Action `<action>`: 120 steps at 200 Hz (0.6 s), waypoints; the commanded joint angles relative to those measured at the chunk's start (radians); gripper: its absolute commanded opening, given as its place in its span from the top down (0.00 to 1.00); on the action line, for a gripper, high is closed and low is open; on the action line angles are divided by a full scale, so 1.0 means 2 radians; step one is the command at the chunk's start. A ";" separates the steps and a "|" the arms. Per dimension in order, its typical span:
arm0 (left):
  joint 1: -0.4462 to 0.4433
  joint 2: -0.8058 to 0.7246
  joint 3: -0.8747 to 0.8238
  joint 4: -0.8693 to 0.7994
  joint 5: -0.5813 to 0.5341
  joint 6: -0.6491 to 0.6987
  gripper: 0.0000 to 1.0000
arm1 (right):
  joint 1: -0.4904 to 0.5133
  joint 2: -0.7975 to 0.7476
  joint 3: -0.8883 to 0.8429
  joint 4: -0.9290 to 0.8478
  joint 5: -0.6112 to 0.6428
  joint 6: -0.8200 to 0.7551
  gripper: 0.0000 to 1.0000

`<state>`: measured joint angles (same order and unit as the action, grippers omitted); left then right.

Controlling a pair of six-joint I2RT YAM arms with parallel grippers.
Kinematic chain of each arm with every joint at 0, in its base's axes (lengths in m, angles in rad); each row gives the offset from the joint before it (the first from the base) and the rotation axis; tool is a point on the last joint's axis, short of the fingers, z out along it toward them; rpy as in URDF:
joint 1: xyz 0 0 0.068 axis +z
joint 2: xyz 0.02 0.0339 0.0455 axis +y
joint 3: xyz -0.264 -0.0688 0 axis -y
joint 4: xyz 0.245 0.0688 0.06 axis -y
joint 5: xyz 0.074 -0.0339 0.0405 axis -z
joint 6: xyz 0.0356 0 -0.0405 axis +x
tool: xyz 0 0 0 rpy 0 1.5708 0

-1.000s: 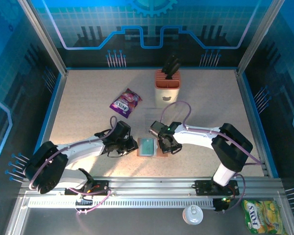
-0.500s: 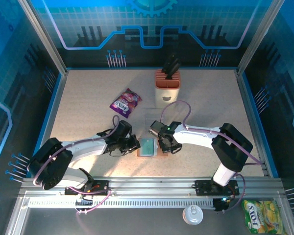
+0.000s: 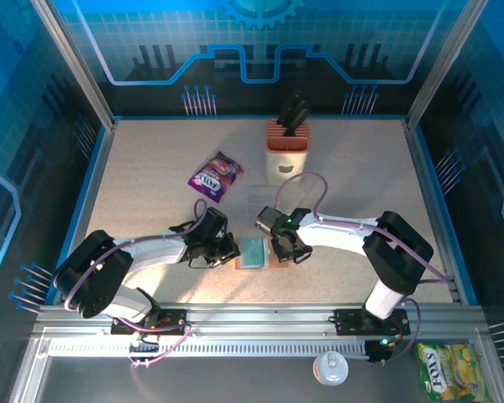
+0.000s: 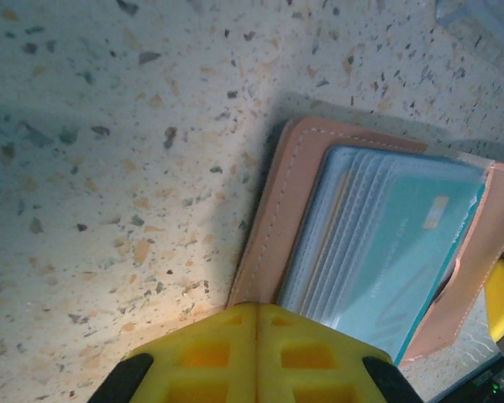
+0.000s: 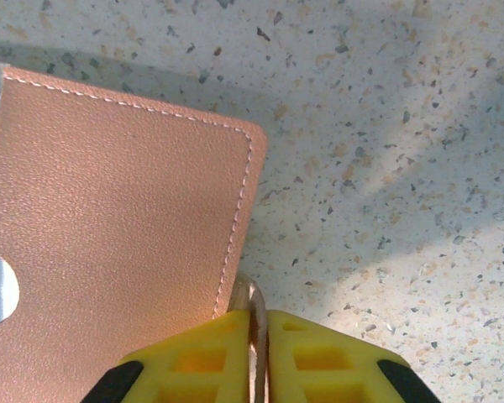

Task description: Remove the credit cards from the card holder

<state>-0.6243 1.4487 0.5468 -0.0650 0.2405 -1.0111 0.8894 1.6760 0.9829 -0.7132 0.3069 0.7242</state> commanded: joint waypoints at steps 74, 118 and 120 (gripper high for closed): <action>0.030 0.014 -0.027 -0.035 0.006 0.014 0.93 | -0.040 -0.008 -0.040 -0.005 -0.005 0.005 0.90; 0.035 0.023 -0.028 -0.034 0.011 0.018 0.94 | -0.044 -0.005 -0.044 -0.004 -0.013 0.008 0.90; 0.035 0.023 -0.027 -0.034 0.011 0.018 0.94 | -0.044 -0.004 -0.044 -0.004 -0.013 0.008 0.90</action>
<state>-0.5739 1.4582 0.5289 -0.0345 0.3107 -0.9943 0.8280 1.6588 0.9291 -0.6506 0.2478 0.7254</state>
